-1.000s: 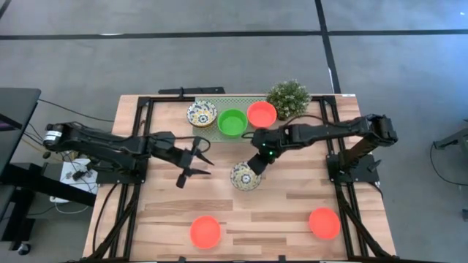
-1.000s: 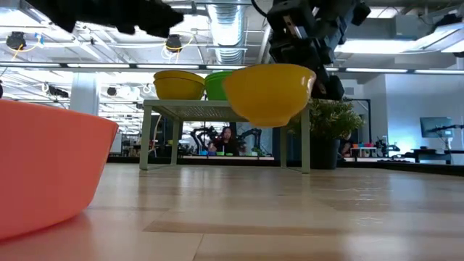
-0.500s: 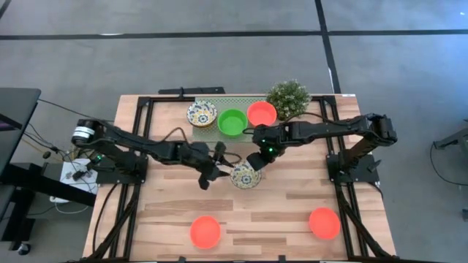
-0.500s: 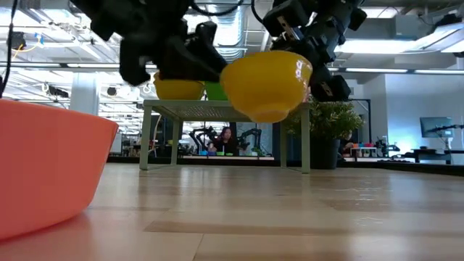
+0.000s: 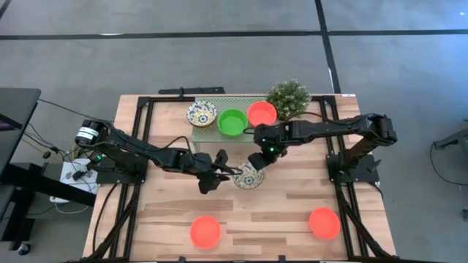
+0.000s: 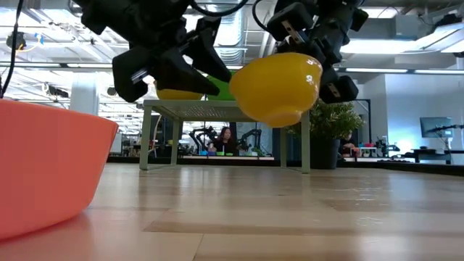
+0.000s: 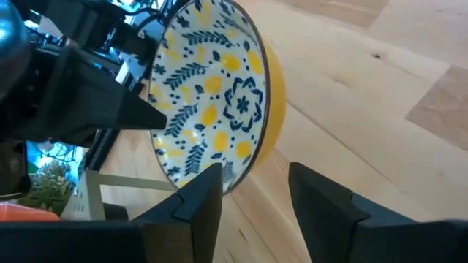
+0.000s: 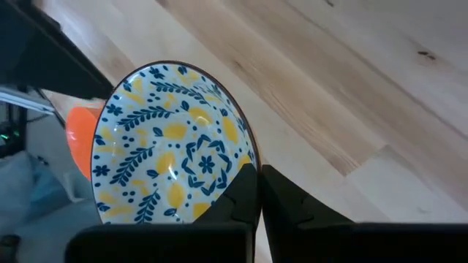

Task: Pick & Place Mini bowls
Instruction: Stack the white patterned bowl on the white patterned bowls on the shelf

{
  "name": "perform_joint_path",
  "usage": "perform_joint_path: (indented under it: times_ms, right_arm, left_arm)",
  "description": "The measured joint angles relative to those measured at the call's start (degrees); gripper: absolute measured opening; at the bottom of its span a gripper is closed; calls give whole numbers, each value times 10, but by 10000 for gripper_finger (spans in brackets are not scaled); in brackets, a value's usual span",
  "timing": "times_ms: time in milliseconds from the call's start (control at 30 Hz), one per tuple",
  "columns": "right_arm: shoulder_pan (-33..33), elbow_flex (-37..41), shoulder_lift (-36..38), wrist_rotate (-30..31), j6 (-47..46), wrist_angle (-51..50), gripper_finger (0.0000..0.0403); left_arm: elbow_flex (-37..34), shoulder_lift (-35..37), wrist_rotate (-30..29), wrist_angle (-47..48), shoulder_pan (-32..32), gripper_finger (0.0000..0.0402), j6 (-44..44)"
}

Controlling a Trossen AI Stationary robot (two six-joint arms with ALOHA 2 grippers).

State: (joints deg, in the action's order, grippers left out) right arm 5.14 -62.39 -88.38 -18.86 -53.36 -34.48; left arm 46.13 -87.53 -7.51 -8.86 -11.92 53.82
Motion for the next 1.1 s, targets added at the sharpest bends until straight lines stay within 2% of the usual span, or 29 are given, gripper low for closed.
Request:
perform_joint_path:
  times_ms: [267, 433, 667, 867, 1100]
  right_arm:
    - [22, 0, 0, -15, -6, 16, 4]
    - [28, 0, 0, -27, -7, 49, 4]
    - [28, 0, 0, -31, -3, 60, 6]
    - [28, 0, 0, -31, -1, 101, 39]
    - [28, 0, 0, -31, -1, 155, 86]
  left_arm:
    - [0, 0, 5, -6, 4, 152, 43]
    - [0, 0, 49, -10, 18, 142, 44]
    - [0, 0, 58, -14, 20, 94, 45]
    - [0, 0, 65, -6, 20, 46, 44]
    - [-1, 0, 77, -6, 21, 30, 42]
